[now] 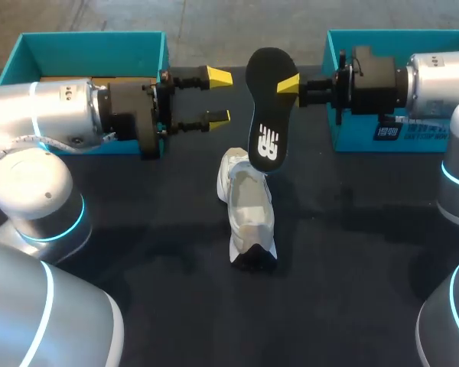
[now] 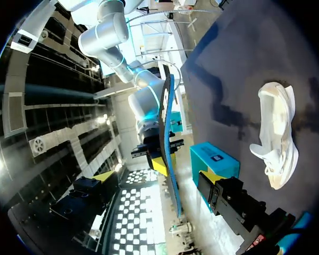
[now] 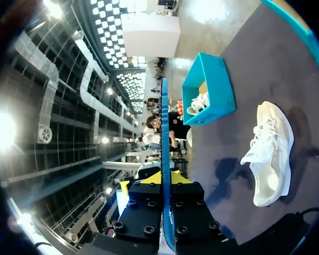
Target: Take the shoe out of the shoebox, open the shoe tongue, remove and reinsert the insole, then place the shoe into the shoebox
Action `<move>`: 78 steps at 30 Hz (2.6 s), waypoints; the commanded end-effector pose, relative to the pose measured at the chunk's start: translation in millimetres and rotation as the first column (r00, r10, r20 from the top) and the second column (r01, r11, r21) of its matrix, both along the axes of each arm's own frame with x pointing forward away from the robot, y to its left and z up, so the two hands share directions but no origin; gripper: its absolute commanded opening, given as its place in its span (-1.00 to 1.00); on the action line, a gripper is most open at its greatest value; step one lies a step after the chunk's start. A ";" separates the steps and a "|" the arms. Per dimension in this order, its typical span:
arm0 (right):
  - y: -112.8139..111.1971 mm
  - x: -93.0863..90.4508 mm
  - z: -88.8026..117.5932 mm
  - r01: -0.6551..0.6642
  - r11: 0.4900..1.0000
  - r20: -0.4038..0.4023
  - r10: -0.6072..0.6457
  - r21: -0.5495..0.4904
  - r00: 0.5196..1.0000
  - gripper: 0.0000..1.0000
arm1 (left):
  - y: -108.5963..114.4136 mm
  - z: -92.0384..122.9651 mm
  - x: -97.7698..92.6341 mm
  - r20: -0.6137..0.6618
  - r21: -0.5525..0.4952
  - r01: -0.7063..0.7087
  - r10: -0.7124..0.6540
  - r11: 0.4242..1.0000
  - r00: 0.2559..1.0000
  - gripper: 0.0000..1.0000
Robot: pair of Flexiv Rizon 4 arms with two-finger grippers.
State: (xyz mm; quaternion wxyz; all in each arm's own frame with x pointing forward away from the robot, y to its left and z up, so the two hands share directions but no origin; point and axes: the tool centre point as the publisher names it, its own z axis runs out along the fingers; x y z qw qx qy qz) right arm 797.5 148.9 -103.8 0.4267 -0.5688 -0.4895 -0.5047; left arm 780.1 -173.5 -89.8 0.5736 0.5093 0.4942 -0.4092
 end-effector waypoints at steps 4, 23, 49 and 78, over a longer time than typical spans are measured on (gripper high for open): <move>9.5 -1.5 -0.5 0.002 1.000 -0.010 -0.002 -0.011 1.000 -1.00 | -8.4 -5.3 2.7 -0.001 -0.047 0.015 -0.015 0.999 1.000 1.00; 24.6 -6.7 -4.0 -0.030 0.999 -0.026 0.029 -0.022 0.999 -1.00 | -31.5 -13.9 12.3 -0.001 -0.054 0.081 -0.082 0.995 0.997 -0.18; 18.4 -15.7 -3.7 -0.037 0.999 -0.017 0.036 -0.023 0.999 -1.00 | -43.5 -25.5 22.7 -0.025 -0.056 0.066 -0.068 0.996 0.997 -0.52; 14.1 -22.5 -6.2 -0.011 1.000 -0.012 0.010 -0.019 1.000 1.00 | -46.8 -31.1 20.4 -0.061 -0.049 0.087 -0.090 0.995 0.994 -1.00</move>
